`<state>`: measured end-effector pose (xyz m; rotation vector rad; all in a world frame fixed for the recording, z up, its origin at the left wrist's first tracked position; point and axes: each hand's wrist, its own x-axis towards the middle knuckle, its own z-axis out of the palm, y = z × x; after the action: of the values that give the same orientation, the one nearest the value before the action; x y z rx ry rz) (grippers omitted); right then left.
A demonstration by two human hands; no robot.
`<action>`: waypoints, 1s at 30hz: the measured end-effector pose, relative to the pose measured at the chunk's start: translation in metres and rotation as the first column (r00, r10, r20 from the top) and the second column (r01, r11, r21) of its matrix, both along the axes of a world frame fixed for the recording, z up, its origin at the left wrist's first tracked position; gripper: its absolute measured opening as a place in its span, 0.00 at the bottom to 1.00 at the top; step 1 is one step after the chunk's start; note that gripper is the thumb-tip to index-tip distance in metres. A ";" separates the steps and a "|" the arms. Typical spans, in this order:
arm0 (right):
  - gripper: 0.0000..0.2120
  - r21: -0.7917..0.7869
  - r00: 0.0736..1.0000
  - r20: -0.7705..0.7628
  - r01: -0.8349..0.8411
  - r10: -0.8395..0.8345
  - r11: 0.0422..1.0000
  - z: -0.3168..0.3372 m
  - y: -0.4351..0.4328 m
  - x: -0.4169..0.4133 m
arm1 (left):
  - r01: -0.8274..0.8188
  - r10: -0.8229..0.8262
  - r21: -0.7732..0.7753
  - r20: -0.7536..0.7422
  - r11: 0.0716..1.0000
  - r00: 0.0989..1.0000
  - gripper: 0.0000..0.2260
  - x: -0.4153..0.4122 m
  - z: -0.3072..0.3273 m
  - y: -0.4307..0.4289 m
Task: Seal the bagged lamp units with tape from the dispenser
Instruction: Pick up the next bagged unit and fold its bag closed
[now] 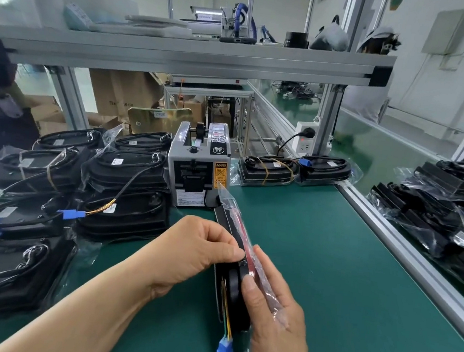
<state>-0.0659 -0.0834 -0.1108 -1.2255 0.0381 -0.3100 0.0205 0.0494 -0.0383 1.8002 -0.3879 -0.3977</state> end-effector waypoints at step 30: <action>0.20 -0.017 1.000 -0.008 0.009 -0.009 1.000 -0.006 0.001 0.000 | -0.264 0.249 0.063 0.183 0.962 0.951 0.14 -0.008 -0.019 -0.010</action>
<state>-0.0657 -0.0825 -0.1166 -1.2435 0.0478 -0.3134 0.0127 0.0390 -0.0573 1.9476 -0.2546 -0.0751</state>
